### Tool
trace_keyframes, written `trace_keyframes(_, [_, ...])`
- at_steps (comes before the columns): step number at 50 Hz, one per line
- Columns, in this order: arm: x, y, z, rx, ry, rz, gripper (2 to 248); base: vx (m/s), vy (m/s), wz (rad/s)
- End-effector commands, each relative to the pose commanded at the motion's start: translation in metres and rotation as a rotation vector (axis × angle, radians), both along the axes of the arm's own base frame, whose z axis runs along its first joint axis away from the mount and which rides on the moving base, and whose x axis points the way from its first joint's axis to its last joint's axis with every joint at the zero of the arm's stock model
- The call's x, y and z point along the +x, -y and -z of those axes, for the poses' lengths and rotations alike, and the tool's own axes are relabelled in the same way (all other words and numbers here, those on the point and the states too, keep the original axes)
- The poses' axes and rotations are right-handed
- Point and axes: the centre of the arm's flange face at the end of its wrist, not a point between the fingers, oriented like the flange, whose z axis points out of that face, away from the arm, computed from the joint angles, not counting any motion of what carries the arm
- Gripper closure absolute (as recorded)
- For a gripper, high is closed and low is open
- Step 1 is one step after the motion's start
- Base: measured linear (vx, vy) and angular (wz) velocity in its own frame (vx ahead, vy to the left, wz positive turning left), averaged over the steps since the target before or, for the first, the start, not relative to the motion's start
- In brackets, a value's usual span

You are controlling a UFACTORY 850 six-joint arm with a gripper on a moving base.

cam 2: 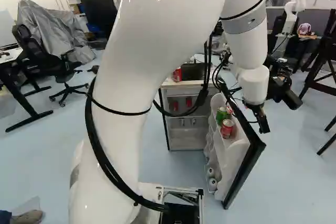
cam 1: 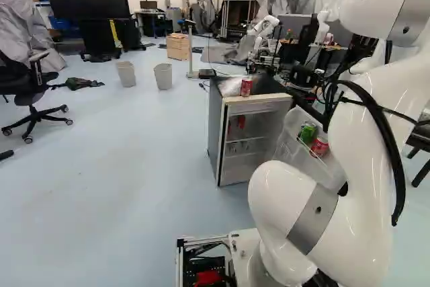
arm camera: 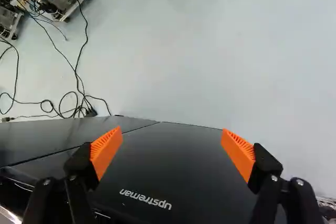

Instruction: Grab a drink from the fridge

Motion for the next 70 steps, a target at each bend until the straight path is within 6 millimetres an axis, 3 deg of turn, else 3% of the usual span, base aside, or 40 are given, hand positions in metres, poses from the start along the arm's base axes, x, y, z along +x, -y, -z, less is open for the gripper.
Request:
trace_keyframes(31, [-0.003,-0.009,0.003,0.073,-0.051,-0.061,3,0.000,0.000,0.000])
trace_keyframes(70, [-0.015,-0.035,0.005,0.147,-0.111,-0.123,3,0.000,0.000,0.000])
